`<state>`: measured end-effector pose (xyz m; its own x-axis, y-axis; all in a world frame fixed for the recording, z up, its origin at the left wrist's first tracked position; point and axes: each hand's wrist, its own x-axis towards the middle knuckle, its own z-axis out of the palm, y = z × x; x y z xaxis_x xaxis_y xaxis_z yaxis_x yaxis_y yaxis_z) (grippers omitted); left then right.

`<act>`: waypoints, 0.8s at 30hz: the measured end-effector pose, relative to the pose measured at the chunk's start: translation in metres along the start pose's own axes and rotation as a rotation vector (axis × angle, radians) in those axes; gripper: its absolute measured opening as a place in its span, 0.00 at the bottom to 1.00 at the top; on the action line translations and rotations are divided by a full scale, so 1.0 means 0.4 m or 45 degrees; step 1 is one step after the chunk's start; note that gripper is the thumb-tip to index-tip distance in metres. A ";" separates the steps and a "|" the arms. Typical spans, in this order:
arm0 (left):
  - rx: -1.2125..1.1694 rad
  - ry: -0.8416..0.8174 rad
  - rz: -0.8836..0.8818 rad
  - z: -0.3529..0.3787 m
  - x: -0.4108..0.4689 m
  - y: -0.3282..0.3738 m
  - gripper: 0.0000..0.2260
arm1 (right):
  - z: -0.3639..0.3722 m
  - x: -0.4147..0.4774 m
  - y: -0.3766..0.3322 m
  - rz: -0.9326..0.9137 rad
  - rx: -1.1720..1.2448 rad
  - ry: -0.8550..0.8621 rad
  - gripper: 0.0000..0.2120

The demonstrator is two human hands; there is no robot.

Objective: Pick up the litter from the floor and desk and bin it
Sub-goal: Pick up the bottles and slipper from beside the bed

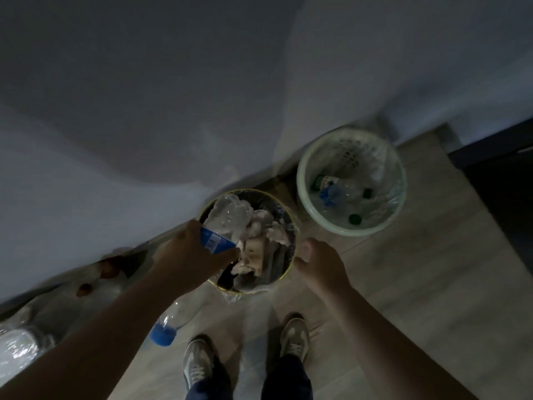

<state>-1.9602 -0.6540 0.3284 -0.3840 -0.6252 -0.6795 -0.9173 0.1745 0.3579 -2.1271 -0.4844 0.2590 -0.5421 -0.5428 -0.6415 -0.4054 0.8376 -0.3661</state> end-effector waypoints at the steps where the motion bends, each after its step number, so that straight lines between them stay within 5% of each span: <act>1: -0.006 -0.015 0.016 0.007 0.003 0.029 0.25 | -0.021 -0.010 0.019 0.022 0.019 -0.004 0.19; 12: -0.200 -0.093 0.108 0.178 0.079 0.398 0.23 | -0.226 -0.092 0.241 0.151 0.208 0.055 0.21; 18: -0.002 -0.109 0.189 0.213 0.129 0.589 0.34 | -0.302 -0.105 0.345 0.224 0.327 0.140 0.20; 24: 0.448 -0.151 0.340 0.195 0.082 0.657 0.13 | -0.337 -0.123 0.371 0.295 0.395 0.174 0.20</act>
<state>-2.2220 -0.5693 0.3502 -0.6026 -0.4352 -0.6689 -0.7565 0.5784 0.3051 -2.2599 -0.3418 0.3270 -0.6945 -0.3231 -0.6428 -0.0312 0.9062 -0.4218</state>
